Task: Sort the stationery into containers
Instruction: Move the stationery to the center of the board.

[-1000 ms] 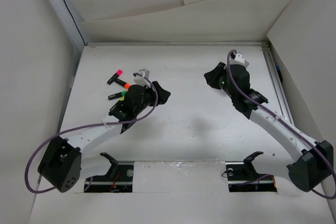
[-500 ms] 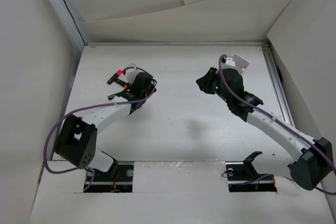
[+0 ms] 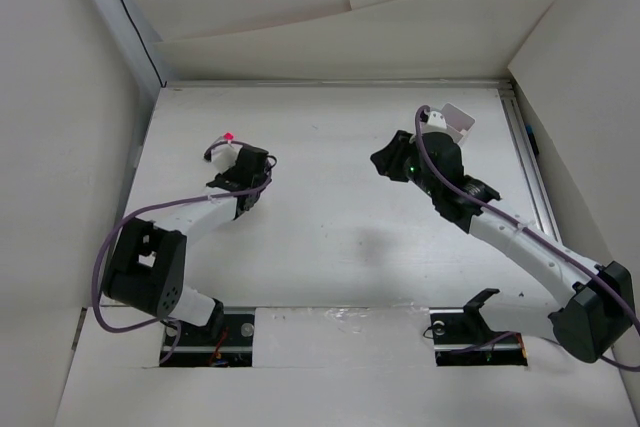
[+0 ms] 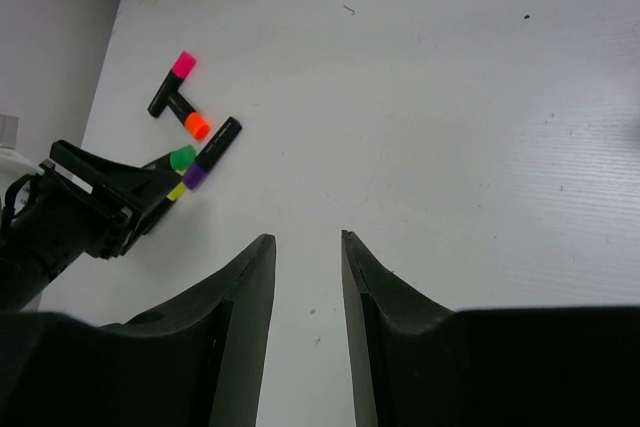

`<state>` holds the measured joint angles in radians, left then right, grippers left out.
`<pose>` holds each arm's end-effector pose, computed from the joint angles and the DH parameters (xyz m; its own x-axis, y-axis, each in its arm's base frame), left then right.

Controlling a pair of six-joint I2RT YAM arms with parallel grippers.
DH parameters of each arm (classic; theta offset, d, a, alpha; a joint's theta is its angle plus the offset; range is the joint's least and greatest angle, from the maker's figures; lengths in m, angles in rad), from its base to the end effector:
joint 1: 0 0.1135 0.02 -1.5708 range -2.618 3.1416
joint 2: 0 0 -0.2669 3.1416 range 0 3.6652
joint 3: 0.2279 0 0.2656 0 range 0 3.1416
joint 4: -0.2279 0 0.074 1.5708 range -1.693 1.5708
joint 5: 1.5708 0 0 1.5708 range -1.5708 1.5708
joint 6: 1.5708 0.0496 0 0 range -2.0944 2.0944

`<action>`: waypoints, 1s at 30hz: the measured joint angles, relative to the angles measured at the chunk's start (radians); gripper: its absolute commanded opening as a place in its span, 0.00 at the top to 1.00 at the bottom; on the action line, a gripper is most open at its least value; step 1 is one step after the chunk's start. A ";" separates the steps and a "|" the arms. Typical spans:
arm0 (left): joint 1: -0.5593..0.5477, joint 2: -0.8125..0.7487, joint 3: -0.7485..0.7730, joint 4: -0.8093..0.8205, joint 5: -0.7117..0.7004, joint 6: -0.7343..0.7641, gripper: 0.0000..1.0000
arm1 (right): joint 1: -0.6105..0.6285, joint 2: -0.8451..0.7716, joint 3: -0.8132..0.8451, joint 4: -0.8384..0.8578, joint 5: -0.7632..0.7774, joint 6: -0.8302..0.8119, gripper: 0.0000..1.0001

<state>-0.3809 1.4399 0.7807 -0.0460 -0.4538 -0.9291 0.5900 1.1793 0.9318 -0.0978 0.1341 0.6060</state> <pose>0.3021 -0.0976 0.1902 -0.3796 -0.6236 -0.6834 -0.4675 0.7667 -0.4399 0.2526 0.1612 0.3133 -0.4857 0.3541 -0.7992 -0.2071 0.8416 0.4988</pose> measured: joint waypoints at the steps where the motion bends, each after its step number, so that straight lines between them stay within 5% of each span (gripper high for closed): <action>1: 0.001 0.001 0.000 -0.004 -0.004 -0.002 0.61 | 0.000 0.000 0.000 0.000 0.000 0.000 0.61; 7: 0.025 0.070 0.036 -0.042 -0.024 -0.001 0.70 | -0.002 0.000 0.000 0.000 -0.008 -0.001 0.60; 13: 0.101 0.087 0.024 -0.047 -0.017 0.005 0.67 | -0.009 0.000 0.000 0.000 -0.017 -0.001 0.60; 30: 0.101 0.202 0.080 -0.044 0.011 0.042 0.67 | -0.009 0.000 0.000 0.000 -0.023 -0.001 0.60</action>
<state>-0.2794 1.6421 0.8612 -0.0898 -0.4431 -0.8871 0.5808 1.1793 0.9318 -0.0975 0.1108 0.6052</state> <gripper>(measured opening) 0.328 0.399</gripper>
